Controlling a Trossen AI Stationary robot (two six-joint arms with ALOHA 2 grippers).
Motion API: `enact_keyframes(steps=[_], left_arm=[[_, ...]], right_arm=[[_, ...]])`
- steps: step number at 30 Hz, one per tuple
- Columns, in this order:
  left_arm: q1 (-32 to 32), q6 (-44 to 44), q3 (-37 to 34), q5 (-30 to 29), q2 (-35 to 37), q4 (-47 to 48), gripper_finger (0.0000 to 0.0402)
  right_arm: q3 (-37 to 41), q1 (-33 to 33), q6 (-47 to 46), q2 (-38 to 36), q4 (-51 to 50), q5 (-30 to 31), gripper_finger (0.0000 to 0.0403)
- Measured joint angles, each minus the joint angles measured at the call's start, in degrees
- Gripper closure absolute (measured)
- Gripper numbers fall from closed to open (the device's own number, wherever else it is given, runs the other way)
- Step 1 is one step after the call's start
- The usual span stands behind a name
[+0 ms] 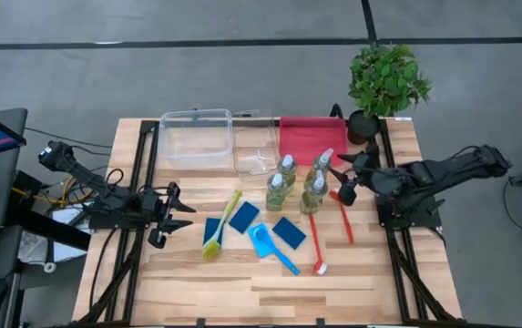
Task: Pick & Place Kitchen Sink Supplies
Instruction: Put the soap dispenser into the red bin
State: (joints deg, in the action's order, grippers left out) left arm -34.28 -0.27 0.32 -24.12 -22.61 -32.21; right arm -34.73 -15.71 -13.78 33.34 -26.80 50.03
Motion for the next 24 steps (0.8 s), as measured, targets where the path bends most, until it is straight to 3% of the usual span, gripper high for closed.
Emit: enact_keyframes(steps=[13, 24], left_arm=[[0.00, 0.00, 0.00, -0.02, 0.00, -0.02, 0.0243], [0.00, -0.02, 0.00, -0.02, -0.01, -0.05, 0.0243]], right_arm=[[4.05, 12.53, 7.55, 0.02, 9.45, -10.82, 0.0173], [4.05, 18.89, 9.84, 3.91, 16.00, -20.74, 0.0173]])
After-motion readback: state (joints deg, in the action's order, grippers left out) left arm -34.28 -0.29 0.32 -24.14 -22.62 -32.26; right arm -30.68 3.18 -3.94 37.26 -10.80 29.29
